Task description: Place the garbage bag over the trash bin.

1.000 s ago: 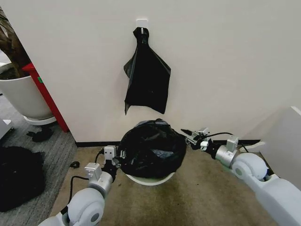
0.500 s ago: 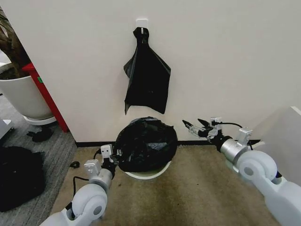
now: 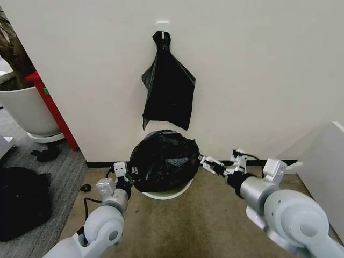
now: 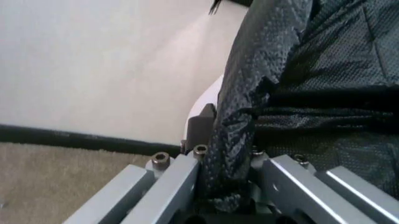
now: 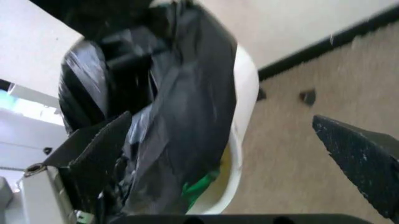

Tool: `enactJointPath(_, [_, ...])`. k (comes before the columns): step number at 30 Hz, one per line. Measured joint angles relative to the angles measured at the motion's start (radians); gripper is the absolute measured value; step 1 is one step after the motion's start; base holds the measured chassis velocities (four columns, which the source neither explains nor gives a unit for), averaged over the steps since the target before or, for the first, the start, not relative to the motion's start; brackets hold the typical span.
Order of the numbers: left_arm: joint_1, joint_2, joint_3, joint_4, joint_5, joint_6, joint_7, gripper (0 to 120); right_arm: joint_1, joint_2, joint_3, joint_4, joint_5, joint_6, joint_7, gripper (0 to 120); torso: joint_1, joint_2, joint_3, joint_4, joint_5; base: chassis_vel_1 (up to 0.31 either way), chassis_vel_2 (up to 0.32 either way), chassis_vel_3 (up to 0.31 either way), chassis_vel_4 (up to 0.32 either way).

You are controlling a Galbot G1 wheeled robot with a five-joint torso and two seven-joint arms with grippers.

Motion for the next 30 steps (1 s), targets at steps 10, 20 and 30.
enactJointPath(10, [0.005,0.008,0.004,-0.007,0.044,-0.007,0.024,0,0.006,0.044,-0.026,0.0,0.09,0.047,0.006,99,0.0,0.0,0.0,0.0,-0.0001,0.0,0.0,0.0,0.0])
enactJointPath(20, [0.008,0.01,0.009,-0.016,0.063,-0.009,0.04,0,0.005,0.058,-0.059,-0.037,0.054,0.05,0.004,77,0.0,0.0,0.0,0.0,0.0,0.0,0.0,0.0,0.0])
enactJointPath(30, [0.008,0.014,0.008,-0.013,0.064,-0.01,0.045,0,-0.008,0.036,-0.054,-0.025,0.044,0.051,0.004,39,0.0,0.0,0.0,0.0,0.0,0.0,0.0,0.0,0.0])
